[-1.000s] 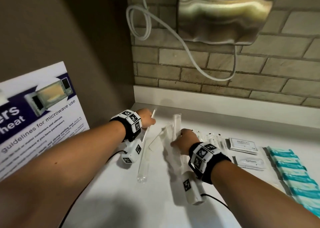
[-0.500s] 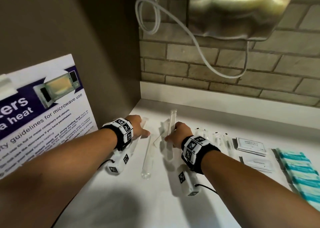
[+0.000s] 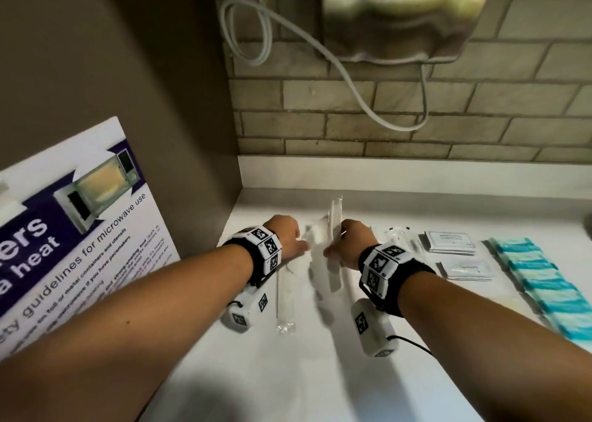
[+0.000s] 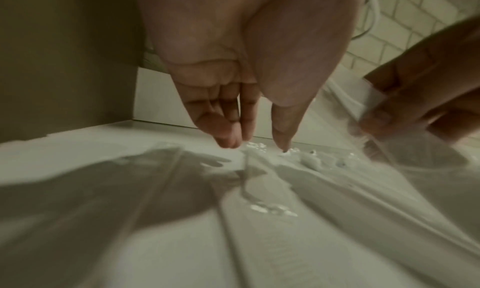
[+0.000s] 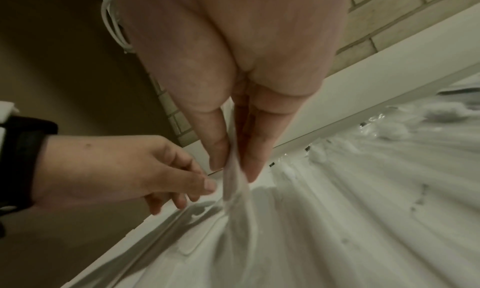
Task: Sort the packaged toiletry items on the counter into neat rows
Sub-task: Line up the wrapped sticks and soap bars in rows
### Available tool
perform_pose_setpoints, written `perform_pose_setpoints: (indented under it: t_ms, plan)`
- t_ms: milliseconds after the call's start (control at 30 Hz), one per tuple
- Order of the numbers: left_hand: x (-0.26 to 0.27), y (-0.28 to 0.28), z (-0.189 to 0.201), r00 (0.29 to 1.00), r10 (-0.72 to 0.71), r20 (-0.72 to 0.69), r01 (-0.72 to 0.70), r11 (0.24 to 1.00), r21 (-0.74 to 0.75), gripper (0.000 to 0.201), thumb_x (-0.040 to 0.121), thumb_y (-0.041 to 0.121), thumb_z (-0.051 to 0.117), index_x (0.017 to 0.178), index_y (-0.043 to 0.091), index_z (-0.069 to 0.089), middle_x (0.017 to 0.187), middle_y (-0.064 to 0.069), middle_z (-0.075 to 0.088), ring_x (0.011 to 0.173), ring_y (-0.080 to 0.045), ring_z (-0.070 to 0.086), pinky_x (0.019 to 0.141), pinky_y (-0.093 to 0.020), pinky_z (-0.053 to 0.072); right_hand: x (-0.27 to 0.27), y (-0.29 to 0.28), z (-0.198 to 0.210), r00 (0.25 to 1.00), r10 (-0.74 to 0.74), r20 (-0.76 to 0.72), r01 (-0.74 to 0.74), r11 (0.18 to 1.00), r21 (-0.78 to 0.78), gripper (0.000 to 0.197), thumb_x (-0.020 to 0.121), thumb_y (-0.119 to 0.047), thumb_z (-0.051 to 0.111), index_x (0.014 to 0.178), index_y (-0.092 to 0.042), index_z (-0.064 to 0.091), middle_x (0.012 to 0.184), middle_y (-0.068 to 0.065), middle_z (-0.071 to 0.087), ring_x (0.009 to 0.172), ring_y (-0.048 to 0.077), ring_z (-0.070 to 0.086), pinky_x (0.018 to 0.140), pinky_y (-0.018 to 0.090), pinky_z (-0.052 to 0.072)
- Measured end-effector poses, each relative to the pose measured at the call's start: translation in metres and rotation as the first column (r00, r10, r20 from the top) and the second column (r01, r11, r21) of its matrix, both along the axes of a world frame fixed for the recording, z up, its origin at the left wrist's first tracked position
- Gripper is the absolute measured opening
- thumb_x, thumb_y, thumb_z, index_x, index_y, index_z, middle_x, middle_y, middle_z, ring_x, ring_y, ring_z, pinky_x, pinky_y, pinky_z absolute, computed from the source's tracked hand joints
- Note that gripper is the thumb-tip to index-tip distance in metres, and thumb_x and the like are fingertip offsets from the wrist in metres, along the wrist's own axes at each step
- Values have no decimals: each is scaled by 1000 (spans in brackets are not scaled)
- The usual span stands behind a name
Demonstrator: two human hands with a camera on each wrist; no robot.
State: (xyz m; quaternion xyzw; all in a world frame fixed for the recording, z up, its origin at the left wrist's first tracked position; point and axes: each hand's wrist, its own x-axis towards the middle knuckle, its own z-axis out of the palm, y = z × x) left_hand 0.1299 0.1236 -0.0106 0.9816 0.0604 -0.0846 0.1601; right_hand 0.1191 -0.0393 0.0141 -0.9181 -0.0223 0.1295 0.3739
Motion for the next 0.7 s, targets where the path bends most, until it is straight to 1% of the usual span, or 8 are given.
perform_pose_setpoints:
  t_ms: [67,133,200,300,367,500,567,700]
  plan:
    - [0,-13,-4,999,-16,-49,19,998,58,46,74,55,70,90,12,66,97,-10,69,87,-28,66,75,-33,54,-2,-6,3,1000,-8,10,8,1000,0,29,72,-9,78,95,-9,61,102,14,71,95,33,69,85,43,57]
    - [1,-19,-7,998,-7,-59,13,994,105,46,68,56,71,68,13,54,77,-7,66,68,-27,61,60,-28,48,-4,-11,4,1000,-3,16,3,1000,-15,28,72,-12,79,93,-11,60,101,12,72,93,32,69,85,42,57]
    - [-1,-23,-2,997,9,-72,-1,994,112,44,66,50,73,63,12,51,64,-4,60,62,-26,60,56,-26,46,-7,-14,4,1000,0,19,0,1000,-14,29,71,-12,79,93,-10,61,99,12,72,91,32,69,83,42,58]
    - [-7,-26,6,995,33,-96,-23,994,104,28,65,33,70,65,8,58,62,-6,64,58,-25,65,57,-28,54,-11,-19,4,1000,13,9,-13,1000,-4,31,71,-10,78,97,-8,61,100,12,70,91,31,69,83,44,58]
    - [-11,-26,9,995,52,-87,-45,995,84,24,65,30,70,69,8,62,68,-7,68,61,-26,67,60,-30,57,-12,-22,3,1000,21,5,-21,1000,1,31,71,-9,77,97,-7,61,100,13,70,92,32,68,83,44,58]
    - [-21,-21,9,996,89,-7,-88,996,29,48,73,36,75,108,7,62,106,-11,67,98,-29,64,82,-34,54,-13,-23,1,999,40,-1,-40,999,-16,28,71,-10,78,90,-11,58,101,13,70,94,33,68,85,44,57]
    - [-31,-18,12,994,108,-6,-108,994,22,50,74,36,75,111,8,58,108,-9,65,101,-28,62,85,-35,53,-12,-21,0,999,48,-11,-48,999,-6,29,70,-11,79,92,-10,60,103,13,70,96,32,68,85,44,57]
    - [-57,-14,11,991,91,-98,-86,995,59,50,67,37,75,106,12,55,104,-7,65,95,-27,62,82,-36,54,-13,-16,-2,996,76,-55,-78,996,-40,29,73,-13,79,95,-7,60,102,13,70,93,31,70,83,42,59]
